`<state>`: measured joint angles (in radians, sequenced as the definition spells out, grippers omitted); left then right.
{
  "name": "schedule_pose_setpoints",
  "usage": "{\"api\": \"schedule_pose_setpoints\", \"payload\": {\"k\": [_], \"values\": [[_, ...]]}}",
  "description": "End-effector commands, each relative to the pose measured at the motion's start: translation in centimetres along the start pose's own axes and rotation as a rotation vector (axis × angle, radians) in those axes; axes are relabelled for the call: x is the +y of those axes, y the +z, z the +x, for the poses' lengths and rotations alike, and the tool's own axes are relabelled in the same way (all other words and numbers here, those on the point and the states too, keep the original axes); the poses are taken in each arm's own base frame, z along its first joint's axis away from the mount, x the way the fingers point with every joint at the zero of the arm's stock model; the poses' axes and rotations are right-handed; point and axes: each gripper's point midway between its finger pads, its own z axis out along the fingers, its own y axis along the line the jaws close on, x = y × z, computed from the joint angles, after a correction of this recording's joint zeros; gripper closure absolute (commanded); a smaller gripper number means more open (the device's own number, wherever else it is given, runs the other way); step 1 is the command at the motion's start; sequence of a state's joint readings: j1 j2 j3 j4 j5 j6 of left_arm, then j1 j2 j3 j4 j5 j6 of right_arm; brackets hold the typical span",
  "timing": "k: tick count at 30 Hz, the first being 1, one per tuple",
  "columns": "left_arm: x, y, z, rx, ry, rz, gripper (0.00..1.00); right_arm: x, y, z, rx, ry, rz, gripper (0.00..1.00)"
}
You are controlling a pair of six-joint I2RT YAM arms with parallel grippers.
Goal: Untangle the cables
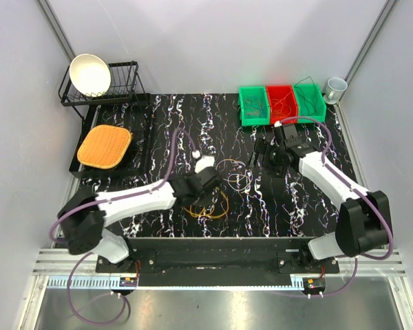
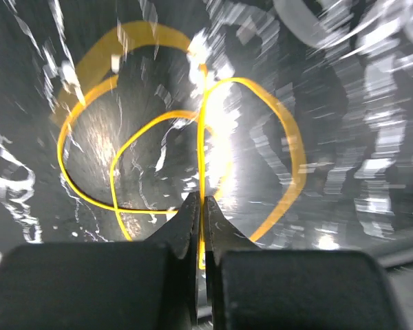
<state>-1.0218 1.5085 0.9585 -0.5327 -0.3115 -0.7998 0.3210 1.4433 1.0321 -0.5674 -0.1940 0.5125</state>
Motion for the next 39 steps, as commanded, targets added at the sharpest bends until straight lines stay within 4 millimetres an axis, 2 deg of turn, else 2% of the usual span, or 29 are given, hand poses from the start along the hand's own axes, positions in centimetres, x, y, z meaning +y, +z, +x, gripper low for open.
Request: {"api": "schedule_pose_setpoints", "payload": {"k": [1,2,3,5,6,12,13,16,20,24,29,32,36,37,39], "values": [[-1.9,-7.9,-8.2,-0.227,-0.017,0.078,1.0,2.4,-3.0,-1.6,-0.089,-0.036,-0.079,0.05],[-1.9,-8.9,-8.9,-0.248,-0.002,0.082,1.0,3.1,-3.8,-1.8,-0.102,-0.041,-0.111,0.05],[-2.4,-10.7,-10.3,-0.285,-0.008,0.11,1.0,3.7,-4.5,-2.1,-0.118,-0.049,-0.134,0.05],[-2.2,-12.4,-11.1,-0.301,0.022,0.116,1.0,5.2,-6.3,-2.7,-0.159,-0.071,-0.209,0.05],[-2.5,-14.0,-12.2,-0.331,0.017,0.142,1.0,5.9,-7.0,-2.9,-0.176,-0.082,-0.238,0.04],[-3.5,-19.0,-14.0,-0.37,0.106,0.252,1.0,10.6,-13.9,-3.6,-0.306,-0.142,-0.489,0.01],[-3.9,-19.6,-13.9,-0.366,0.124,0.282,1.0,11.5,-15.5,-3.1,-0.318,-0.165,-0.551,0.01],[-4.2,-21.0,-14.3,-0.378,0.168,0.317,1.0,13.3,-18.1,-2.5,-0.335,-0.2,-0.674,0.01],[-4.3,-21.8,-14.5,-0.387,0.191,0.339,1.0,15.2,-20.6,-1.9,-0.342,-0.24,-0.809,0.02],[-4.7,-21.3,-14.2,-0.369,0.216,0.347,1.0,15.9,-21.7,-1.5,-0.337,-0.244,-0.863,0.04],[-5.2,-20.2,-13.4,-0.33,0.233,0.352,1.0,16.3,-21.7,-1.6,-0.314,-0.22,-0.882,0.1],[-5.8,-20.0,-13.2,-0.318,0.247,0.38,1.0,17.0,-21.7,-0.9,-0.293,-0.23,-0.919,0.12],[-8.2,-21.3,-12.3,-0.278,0.329,0.524,1.0,17.1,-21.8,-0.3,-0.324,-0.34,-0.938,0.13],[-9.0,-21.9,-11.6,-0.25,0.353,0.585,1.0,17.1,-21.9,0.0,-0.326,-0.368,-0.945,0.12],[-9.6,-23.0,-11.5,-0.25,0.382,0.641,1.0,17.3,-22.3,0.5,-0.329,-0.425,-0.977,0.12]]}}
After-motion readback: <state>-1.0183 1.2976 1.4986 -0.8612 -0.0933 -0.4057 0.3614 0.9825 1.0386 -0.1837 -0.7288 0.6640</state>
